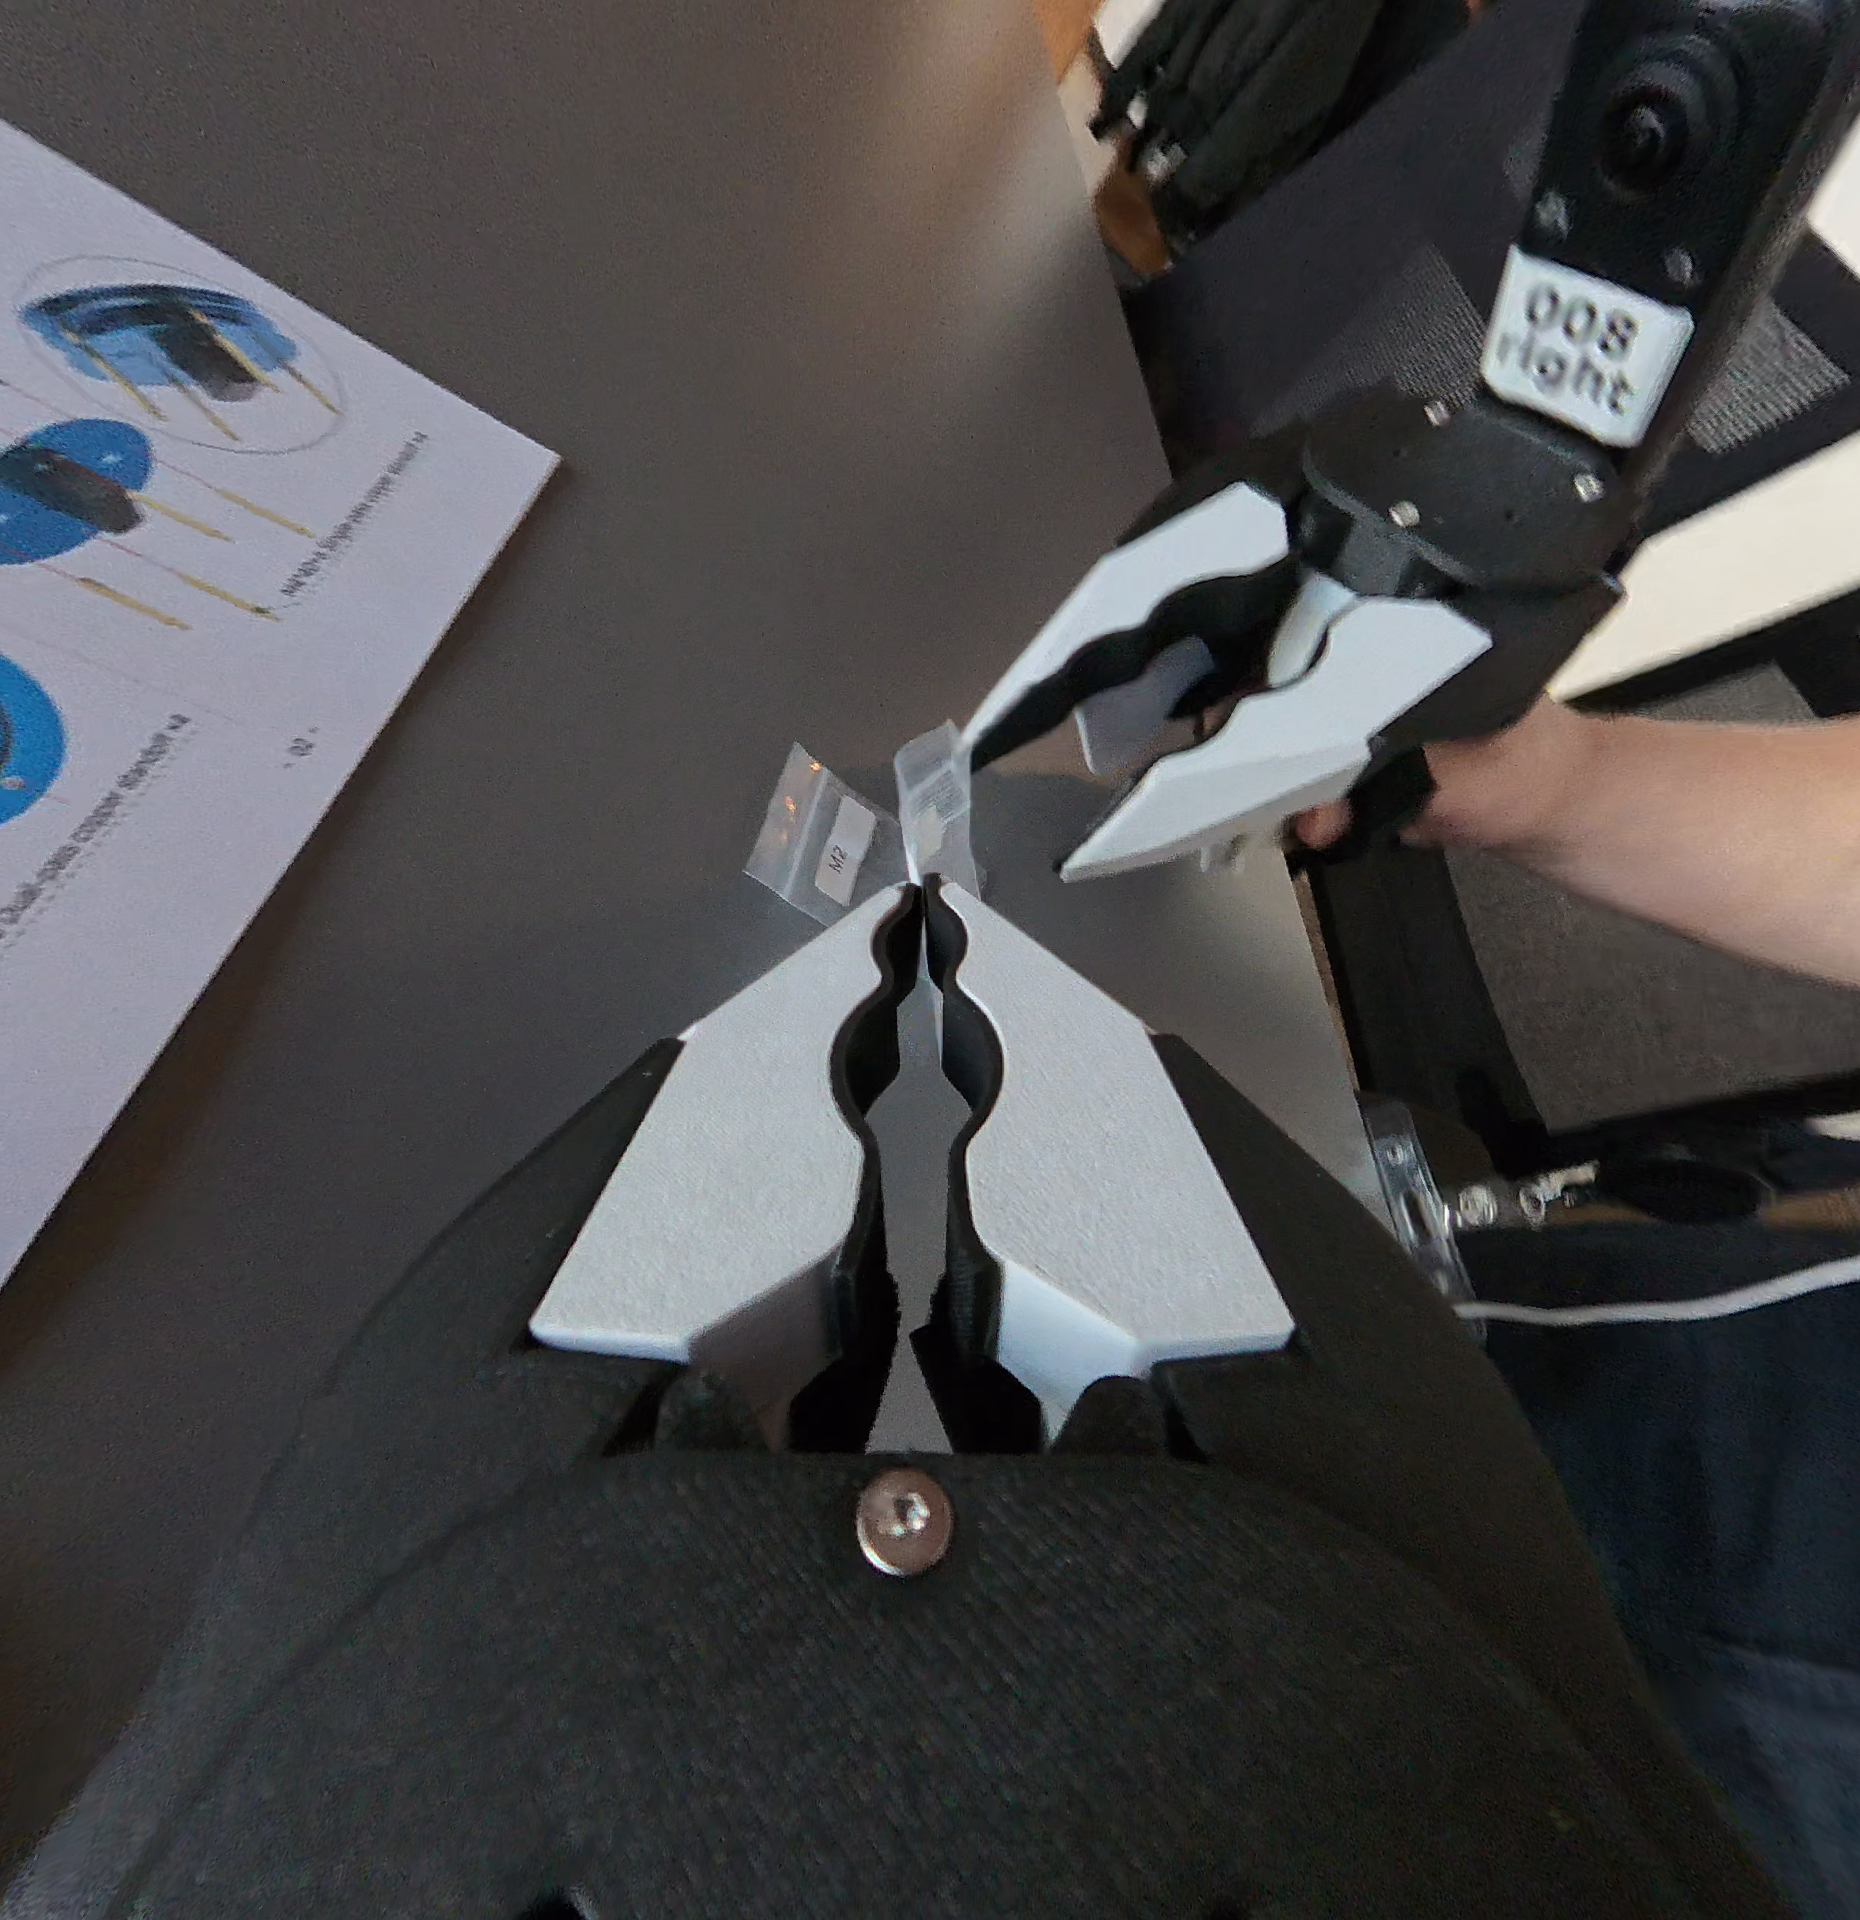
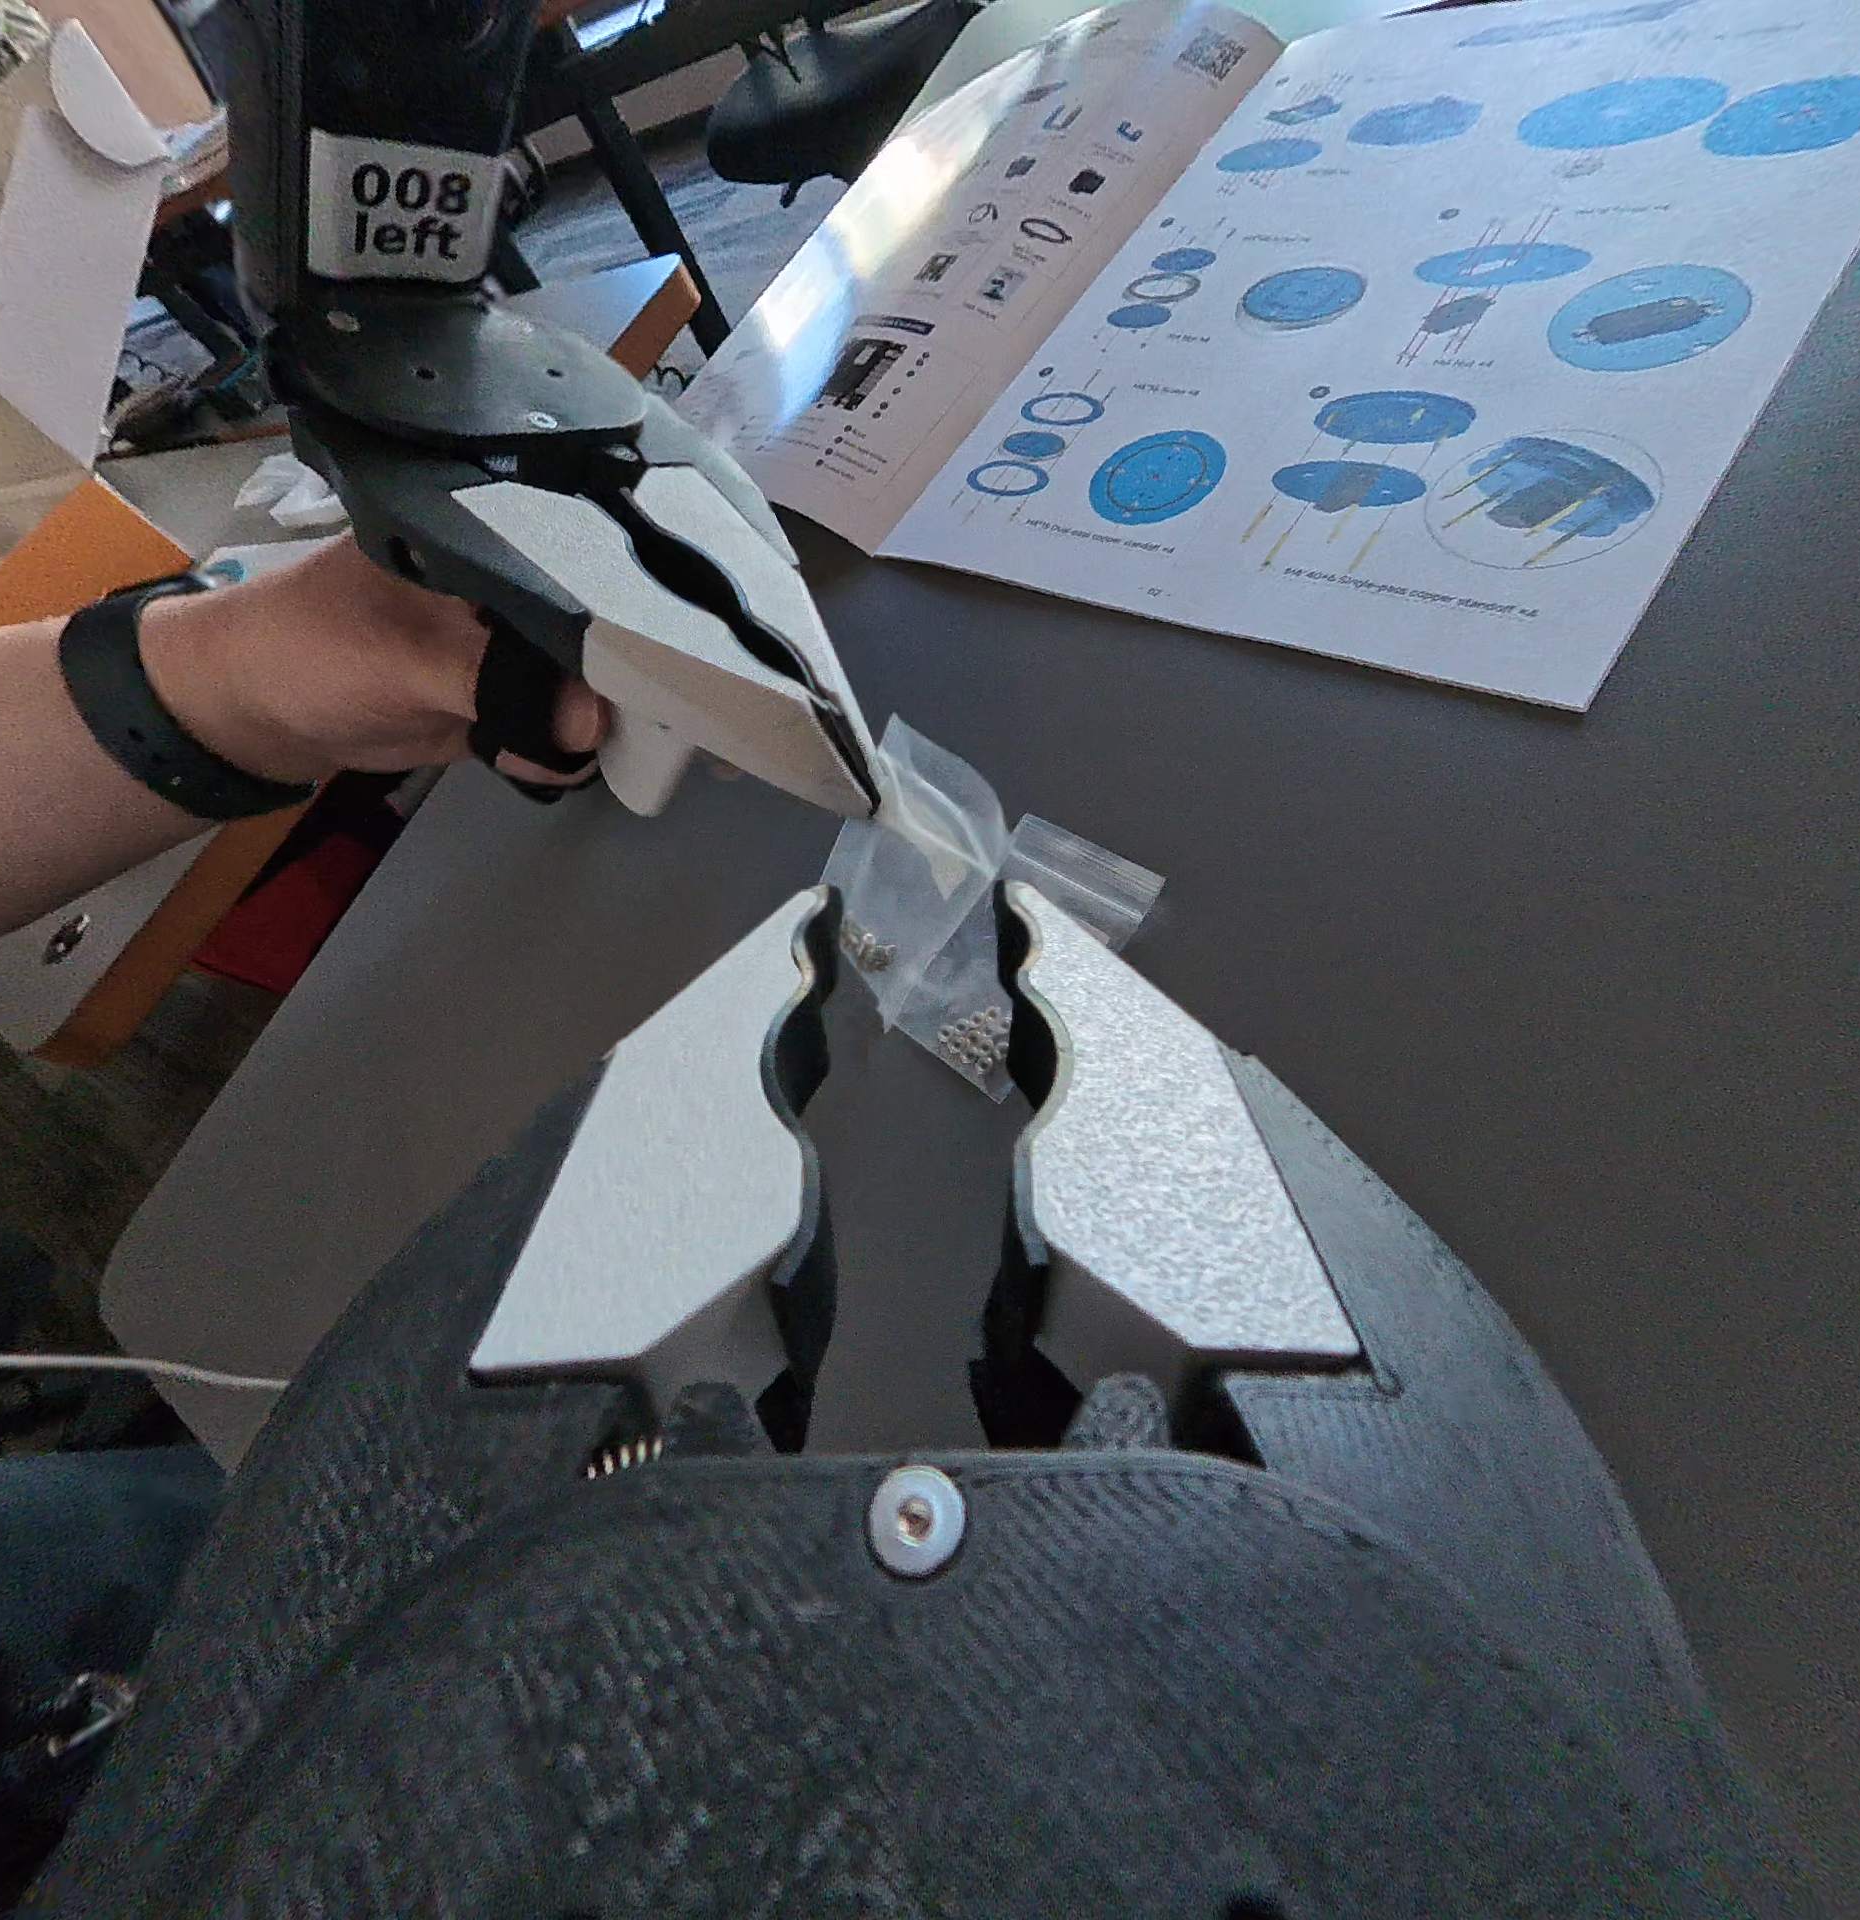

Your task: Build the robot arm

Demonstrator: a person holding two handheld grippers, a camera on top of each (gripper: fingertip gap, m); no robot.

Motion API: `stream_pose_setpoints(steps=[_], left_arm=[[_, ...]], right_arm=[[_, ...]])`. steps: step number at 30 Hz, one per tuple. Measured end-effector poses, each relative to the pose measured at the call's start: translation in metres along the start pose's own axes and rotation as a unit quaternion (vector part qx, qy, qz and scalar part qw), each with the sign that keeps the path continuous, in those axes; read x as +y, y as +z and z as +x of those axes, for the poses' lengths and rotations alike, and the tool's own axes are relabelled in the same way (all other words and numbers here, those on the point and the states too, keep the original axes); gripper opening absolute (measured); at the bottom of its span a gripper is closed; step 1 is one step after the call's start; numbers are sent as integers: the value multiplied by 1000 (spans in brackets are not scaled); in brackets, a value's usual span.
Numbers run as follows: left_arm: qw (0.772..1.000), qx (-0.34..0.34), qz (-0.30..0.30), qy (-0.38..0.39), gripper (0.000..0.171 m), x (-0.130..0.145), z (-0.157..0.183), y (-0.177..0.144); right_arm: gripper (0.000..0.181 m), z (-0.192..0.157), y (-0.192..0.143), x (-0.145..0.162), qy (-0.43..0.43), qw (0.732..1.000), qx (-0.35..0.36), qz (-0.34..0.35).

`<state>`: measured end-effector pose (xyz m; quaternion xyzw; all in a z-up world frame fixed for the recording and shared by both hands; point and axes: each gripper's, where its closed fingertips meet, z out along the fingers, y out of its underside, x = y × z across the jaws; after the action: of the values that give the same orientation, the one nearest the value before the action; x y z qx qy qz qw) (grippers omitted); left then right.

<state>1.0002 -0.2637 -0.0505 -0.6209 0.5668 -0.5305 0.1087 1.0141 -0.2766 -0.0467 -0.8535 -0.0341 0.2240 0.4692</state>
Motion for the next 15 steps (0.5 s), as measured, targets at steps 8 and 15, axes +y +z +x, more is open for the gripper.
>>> stream_pose_setpoints(steps=[8,15], left_arm=[[976,-92,105,-167,0,-8,-12,1],[968,-118,115,-187,0,0,-8,7]], right_arm=[[77,5,16,0,-18,989,144,14],[42,11,33,9,31,985,168,-9]])
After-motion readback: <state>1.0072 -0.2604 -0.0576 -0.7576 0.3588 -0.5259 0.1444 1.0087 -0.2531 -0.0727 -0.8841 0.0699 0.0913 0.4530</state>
